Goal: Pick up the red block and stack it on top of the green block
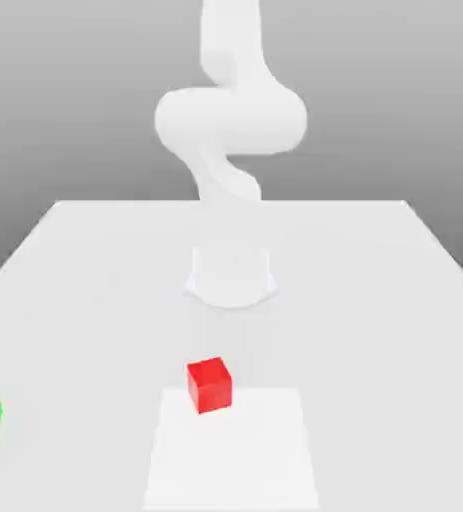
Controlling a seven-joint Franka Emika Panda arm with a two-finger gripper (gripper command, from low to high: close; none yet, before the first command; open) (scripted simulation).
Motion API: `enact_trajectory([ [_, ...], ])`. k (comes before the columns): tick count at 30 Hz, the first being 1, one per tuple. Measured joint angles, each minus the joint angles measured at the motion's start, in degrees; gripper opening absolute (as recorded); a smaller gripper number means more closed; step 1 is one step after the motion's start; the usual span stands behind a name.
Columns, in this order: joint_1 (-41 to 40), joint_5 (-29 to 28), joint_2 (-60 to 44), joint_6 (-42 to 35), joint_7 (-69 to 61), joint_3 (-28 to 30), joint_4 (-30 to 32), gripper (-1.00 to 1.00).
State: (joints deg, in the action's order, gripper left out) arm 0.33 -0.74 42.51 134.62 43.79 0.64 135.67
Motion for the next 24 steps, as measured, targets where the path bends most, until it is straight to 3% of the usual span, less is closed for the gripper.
enact_trajectory([
  [16,2.1,-3.3,-28.7,23.6,-18.9,7.6,30.6,0.00],
  [20,2.4,1.8,-43.2,34.8,-25.5,7.2,32.7,0.00],
  [23,-0.7,5.9,-50.0,40.6,-28.6,2.9,32.0,0.00],
  [24,-1.8,6.4,-51.7,42.0,-29.0,1.7,31.8,-1.00],
])
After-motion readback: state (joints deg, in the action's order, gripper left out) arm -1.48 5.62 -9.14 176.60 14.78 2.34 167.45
